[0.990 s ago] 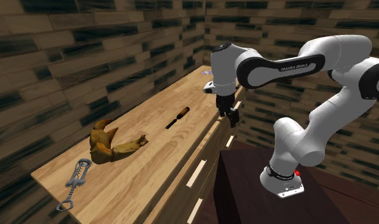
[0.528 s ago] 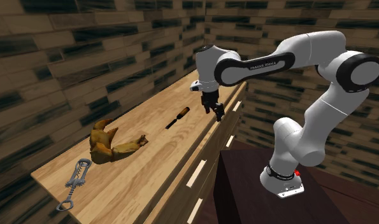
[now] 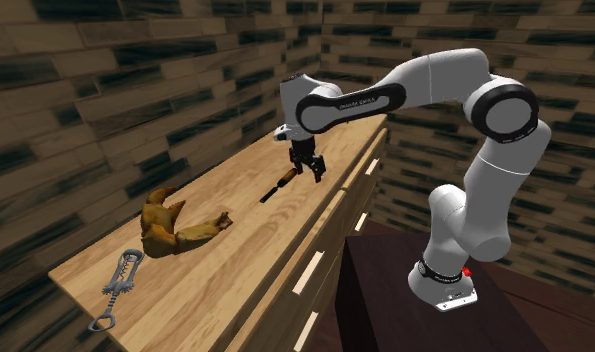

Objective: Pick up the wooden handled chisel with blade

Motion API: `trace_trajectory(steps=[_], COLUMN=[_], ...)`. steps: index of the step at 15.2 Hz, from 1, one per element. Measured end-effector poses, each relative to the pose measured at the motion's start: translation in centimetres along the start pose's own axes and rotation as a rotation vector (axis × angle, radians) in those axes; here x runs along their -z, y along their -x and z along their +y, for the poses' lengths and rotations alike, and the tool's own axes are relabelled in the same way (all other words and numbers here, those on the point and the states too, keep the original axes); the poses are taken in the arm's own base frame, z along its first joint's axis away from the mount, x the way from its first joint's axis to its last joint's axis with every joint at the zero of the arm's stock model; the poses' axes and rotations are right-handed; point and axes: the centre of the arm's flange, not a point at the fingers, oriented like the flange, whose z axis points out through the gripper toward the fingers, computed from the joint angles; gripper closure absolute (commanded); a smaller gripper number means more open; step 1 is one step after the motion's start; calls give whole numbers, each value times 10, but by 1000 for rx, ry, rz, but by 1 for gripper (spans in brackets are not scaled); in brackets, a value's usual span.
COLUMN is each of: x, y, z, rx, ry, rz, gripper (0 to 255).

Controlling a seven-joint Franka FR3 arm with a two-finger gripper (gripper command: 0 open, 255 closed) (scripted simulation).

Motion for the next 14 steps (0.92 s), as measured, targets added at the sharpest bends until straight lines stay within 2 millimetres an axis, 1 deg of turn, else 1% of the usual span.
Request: trace_trajectory(steps=[3, 4, 9, 11, 14], x=[-4, -2, -9, -17, -34], y=[-10, -16, -39, -43, -45], z=[36, 51, 109, 116, 121], rx=[76, 101, 224, 241, 246], ry=[-4, -5, -10, -11, -11], rz=[10, 13, 29, 32, 33], gripper=[0, 0, 0, 0, 0])
